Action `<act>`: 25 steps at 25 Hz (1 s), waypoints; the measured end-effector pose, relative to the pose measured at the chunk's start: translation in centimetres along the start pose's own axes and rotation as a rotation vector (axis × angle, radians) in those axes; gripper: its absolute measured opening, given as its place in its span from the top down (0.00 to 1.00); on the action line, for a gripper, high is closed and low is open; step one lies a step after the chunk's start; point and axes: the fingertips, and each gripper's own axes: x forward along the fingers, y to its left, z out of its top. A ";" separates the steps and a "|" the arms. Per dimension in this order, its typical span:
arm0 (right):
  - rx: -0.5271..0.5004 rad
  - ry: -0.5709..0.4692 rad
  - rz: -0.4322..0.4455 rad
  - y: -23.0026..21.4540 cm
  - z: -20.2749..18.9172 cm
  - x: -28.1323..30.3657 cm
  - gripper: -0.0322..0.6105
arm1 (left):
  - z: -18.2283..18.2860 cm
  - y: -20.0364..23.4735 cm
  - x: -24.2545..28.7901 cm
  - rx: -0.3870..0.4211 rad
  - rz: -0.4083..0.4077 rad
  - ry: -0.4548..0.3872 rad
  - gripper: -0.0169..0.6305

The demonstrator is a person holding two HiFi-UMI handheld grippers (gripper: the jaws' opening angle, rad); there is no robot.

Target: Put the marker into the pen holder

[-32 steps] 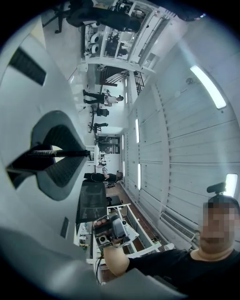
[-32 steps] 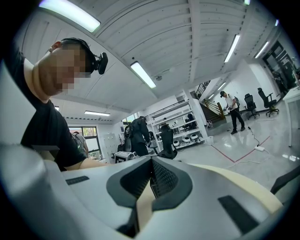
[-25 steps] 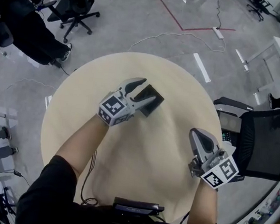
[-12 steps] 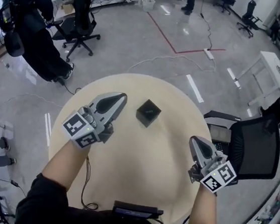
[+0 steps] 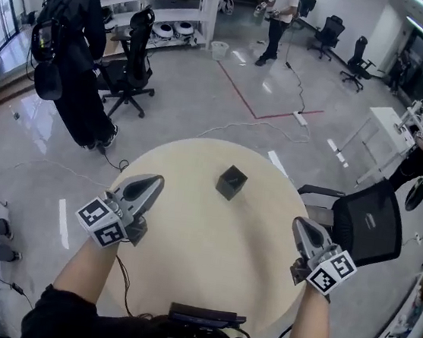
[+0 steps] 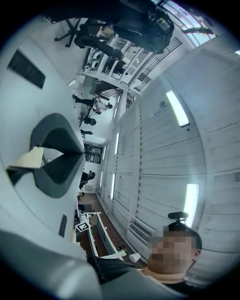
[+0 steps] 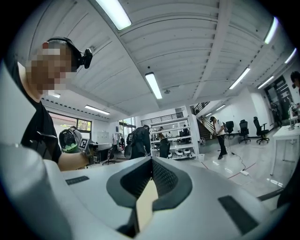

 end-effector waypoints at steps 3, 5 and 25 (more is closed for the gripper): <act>-0.008 -0.009 -0.025 3.4 1.0 -2.3 0.95 | 1.9 -2.3 -4.3 0.006 -0.009 0.004 0.99; -0.007 -0.013 -0.032 5.1 1.3 -3.9 0.95 | 2.5 -3.8 -6.8 0.011 -0.008 0.012 0.98; 0.003 0.031 0.184 13.4 2.4 -24.7 0.95 | -0.5 -30.2 -17.0 -0.034 0.180 -0.025 0.98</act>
